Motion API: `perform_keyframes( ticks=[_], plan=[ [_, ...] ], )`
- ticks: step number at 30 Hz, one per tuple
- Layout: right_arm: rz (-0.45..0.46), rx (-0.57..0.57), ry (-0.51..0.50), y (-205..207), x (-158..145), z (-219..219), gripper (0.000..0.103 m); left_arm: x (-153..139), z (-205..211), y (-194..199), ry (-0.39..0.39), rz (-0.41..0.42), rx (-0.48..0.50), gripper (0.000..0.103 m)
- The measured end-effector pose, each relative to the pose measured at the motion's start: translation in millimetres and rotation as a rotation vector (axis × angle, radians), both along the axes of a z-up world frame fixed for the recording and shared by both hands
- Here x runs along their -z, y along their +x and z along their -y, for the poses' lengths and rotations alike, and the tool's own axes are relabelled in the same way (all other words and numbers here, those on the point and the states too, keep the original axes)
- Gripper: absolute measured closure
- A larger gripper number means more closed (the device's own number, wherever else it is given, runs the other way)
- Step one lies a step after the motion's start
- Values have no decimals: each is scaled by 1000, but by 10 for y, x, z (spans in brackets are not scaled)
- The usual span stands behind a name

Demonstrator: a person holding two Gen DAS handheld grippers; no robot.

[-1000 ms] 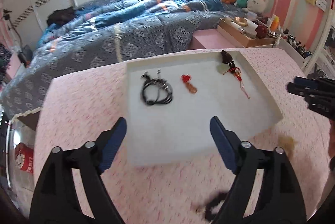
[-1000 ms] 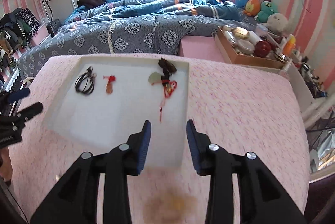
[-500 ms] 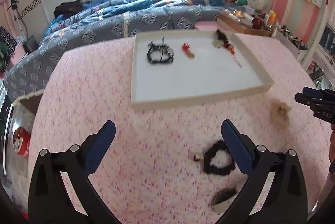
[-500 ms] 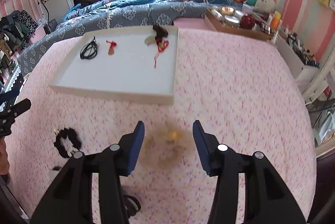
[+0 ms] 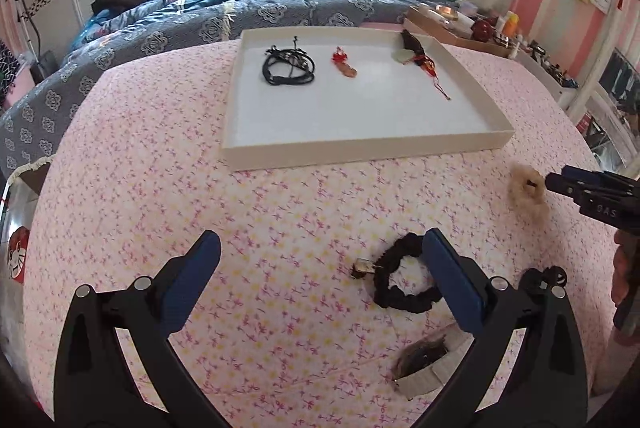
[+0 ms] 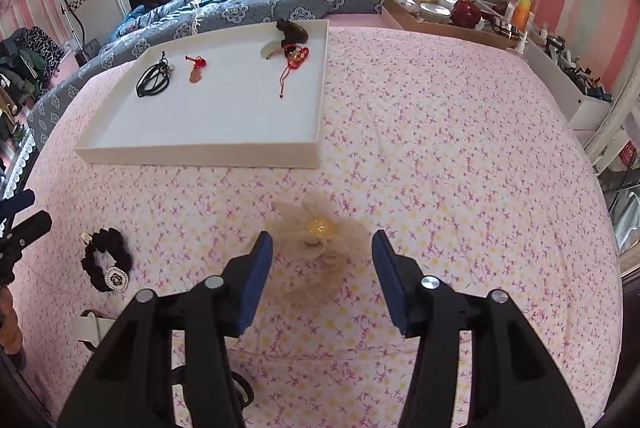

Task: Organize jewelry
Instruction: 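Move both open tools back toward the black scrunchie and cream flower scrunchie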

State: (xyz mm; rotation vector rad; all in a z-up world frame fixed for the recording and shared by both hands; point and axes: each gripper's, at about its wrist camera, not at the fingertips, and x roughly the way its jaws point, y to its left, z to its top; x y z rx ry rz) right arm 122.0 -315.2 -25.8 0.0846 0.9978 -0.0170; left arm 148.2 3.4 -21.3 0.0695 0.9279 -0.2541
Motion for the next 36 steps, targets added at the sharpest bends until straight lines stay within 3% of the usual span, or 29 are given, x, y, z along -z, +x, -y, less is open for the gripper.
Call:
perform_keyframes(
  ticks=[20,30,32,36],
  plan=[
    [-28,-1,-19,46,116,-11,51,222,76,93,0,-47,47,3],
    [-45,8,-19,75,161,37,51,316,300,117,25,-57,142,4],
    [-51,6,-19,78,172,37,51,354,350,145,45,-62,156,6],
    [-60,-4,-13,89,201,21,51,443,405,222,36,-111,191,21]
  ],
)
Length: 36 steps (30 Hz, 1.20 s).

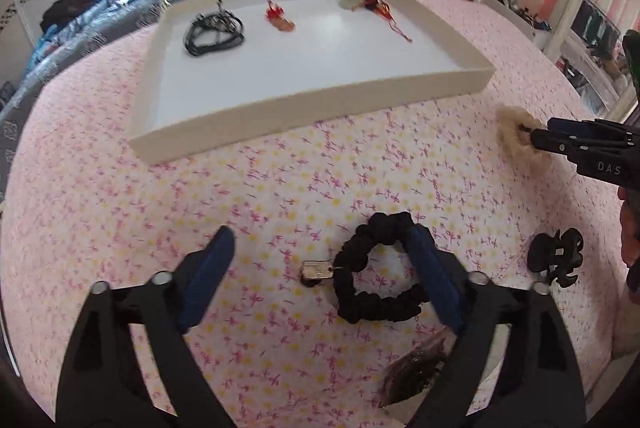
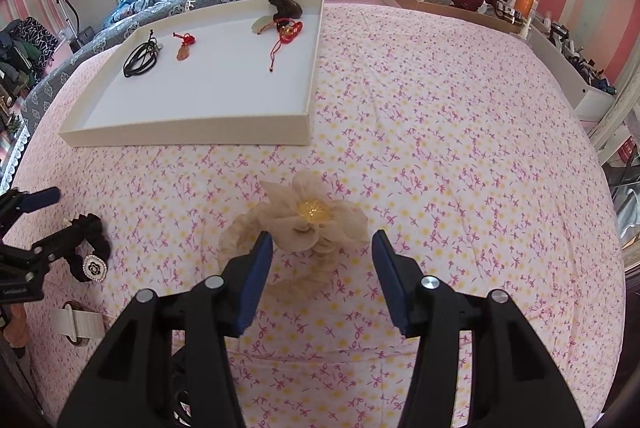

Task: Organize jewelry
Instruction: 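Move both open tools back toward the black scrunchie and cream flower scrunchie, then grasp the black scrunchie with the left tool while the right tool grasps the cream flower scrunchie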

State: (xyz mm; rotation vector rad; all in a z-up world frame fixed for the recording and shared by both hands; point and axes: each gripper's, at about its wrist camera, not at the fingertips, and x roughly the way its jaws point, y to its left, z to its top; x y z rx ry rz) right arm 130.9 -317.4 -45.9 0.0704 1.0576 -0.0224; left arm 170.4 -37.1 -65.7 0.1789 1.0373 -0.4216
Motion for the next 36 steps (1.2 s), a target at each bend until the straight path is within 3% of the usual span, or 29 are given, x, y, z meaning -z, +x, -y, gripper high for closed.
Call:
perform_keyframes(
  ticks=[3,14,17,19,22,36],
  plan=[
    [-12,-3,-2,18,42,-11,51,42,34,18,9,-3,12,25],
    [-35,12,1,89,188,20,52,73,-15,75,12,-14,-15,58],
    [-27,4,-6,81,176,-1,63,61,-44,100,6,-21,-26,72],
    [-25,2,-4,81,165,1,77,57,-59,114,0,-28,-34,82],
    [-21,1,-6,82,164,8,85,54,-76,120,-8,-35,-36,89],
    [12,24,5,64,26,29,91,-28,-146,116,-29,-37,-67,94]
  ],
)
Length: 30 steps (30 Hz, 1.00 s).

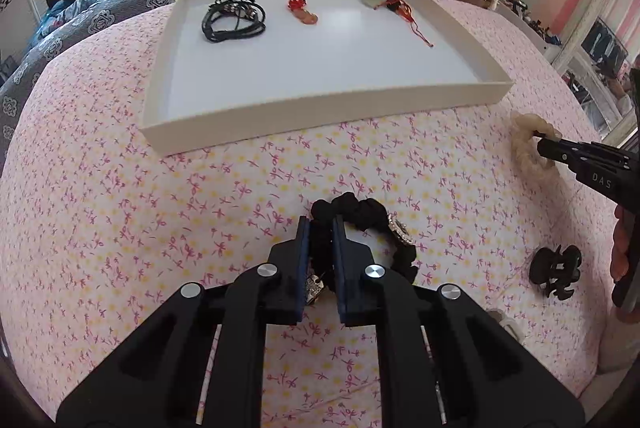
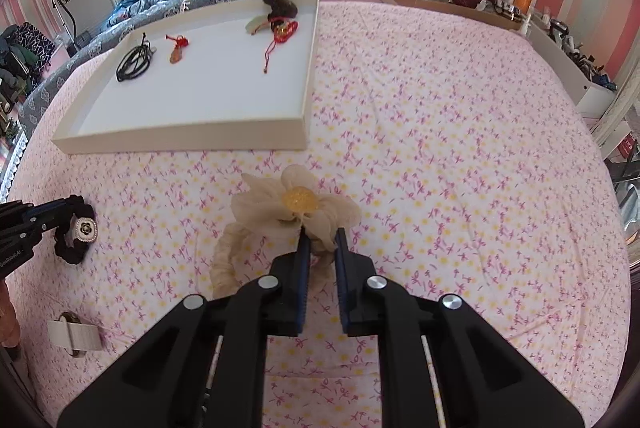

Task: Organize jewelry
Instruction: 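Carry the black scrunchie in the left tool while the right tool carries the flower scrunchie over the tray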

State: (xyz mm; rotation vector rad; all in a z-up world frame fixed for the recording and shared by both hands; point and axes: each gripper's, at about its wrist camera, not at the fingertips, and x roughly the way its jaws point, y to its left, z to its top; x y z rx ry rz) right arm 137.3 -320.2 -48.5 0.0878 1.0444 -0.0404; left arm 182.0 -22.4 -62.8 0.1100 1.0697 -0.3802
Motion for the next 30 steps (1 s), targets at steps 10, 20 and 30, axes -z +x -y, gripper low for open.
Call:
perform_keyframes(
  ticks=[10,20,30],
  plan=[
    [71,3,-15,67,-347,-37,91,-387,-119,77,-24,73,-29,94],
    [113,-3,-25,697,-631,-122,91,-649,-274,812,-60,101,-86,94],
    [47,-7,-18,1377,-352,-290,91,-416,-322,1612,-29,42,-147,94]
  ],
)
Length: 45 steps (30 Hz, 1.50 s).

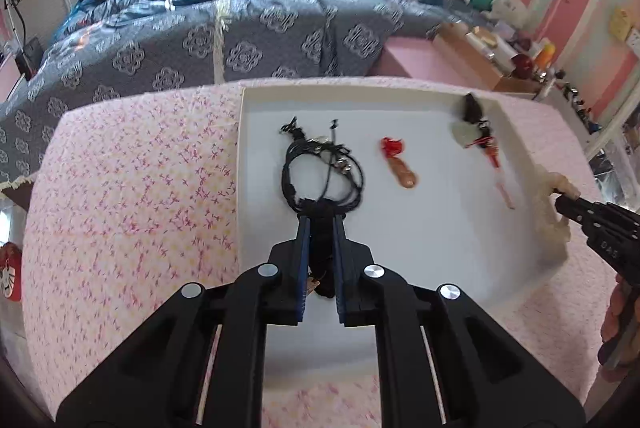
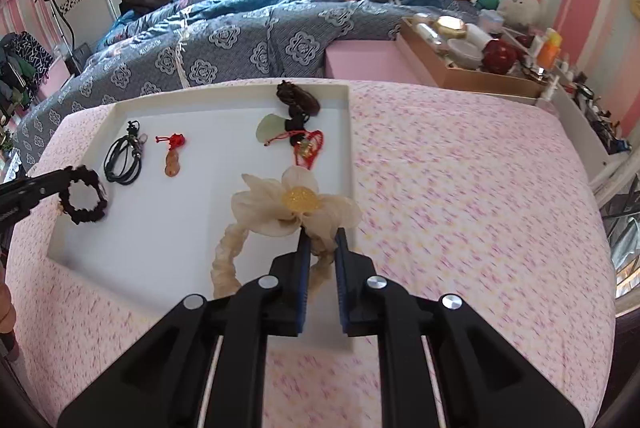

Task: Organize jewelry
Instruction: 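Carry the black scrunchie in the left tool while the right tool carries the flower scrunchie over the tray, then open both tools to drop the two scrunchies into the tray, then move both open tools back toward the cream watch and black claw clip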

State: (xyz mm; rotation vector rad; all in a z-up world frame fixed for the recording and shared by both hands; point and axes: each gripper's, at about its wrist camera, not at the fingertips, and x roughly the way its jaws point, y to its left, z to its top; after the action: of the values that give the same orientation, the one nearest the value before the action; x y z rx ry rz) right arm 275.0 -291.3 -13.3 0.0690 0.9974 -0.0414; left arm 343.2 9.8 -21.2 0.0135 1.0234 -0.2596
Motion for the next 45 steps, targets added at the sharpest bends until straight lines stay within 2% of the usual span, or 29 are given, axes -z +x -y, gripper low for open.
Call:
perform_keyframes(
  ticks=[10,14,17,19,20,23,25,27,30,33,34,36,39,42,45],
  plan=[
    [-66,5,-11,365,329,-113,91,387,-24,247,55,-50,-61,94],
    [-94,0,-20,471,452,-117,90,423,-1,257,68,-54,-62,92],
    [-92,0,-33,494,431,-113,87,417,9,248,75,-47,-61,89],
    [-89,3,-36,482,414,-107,83,402,17,225,73,-43,-58,80],
    [-83,2,-38,472,401,-105,74,393,15,212,74,-39,-59,78],
    [-66,-7,-27,426,337,-107,73,307,57,154,70,-13,-50,67],
    [-57,-11,-25,410,296,-111,68,236,98,128,69,3,-42,53],
    [-44,-18,-29,394,248,-134,61,148,128,79,70,28,-37,48],
    [-24,-28,-40,329,164,-174,60,24,176,4,66,54,-25,42],
    [-11,-32,-38,256,81,-181,58,-70,170,-118,74,75,-22,28],
    [-2,-36,-40,207,44,-189,53,-93,179,-162,78,83,-20,23],
    [11,-36,-54,140,0,-201,48,-135,157,-276,82,100,-19,19],
    [16,-37,-55,6,-51,-219,46,-172,126,-443,91,116,-18,17],
    [17,-32,-41,-139,-82,-210,35,-191,79,-608,111,130,-36,11],
    [37,-32,-49,-301,-123,-224,28,-225,26,-752,100,143,-48,7]
  ],
)
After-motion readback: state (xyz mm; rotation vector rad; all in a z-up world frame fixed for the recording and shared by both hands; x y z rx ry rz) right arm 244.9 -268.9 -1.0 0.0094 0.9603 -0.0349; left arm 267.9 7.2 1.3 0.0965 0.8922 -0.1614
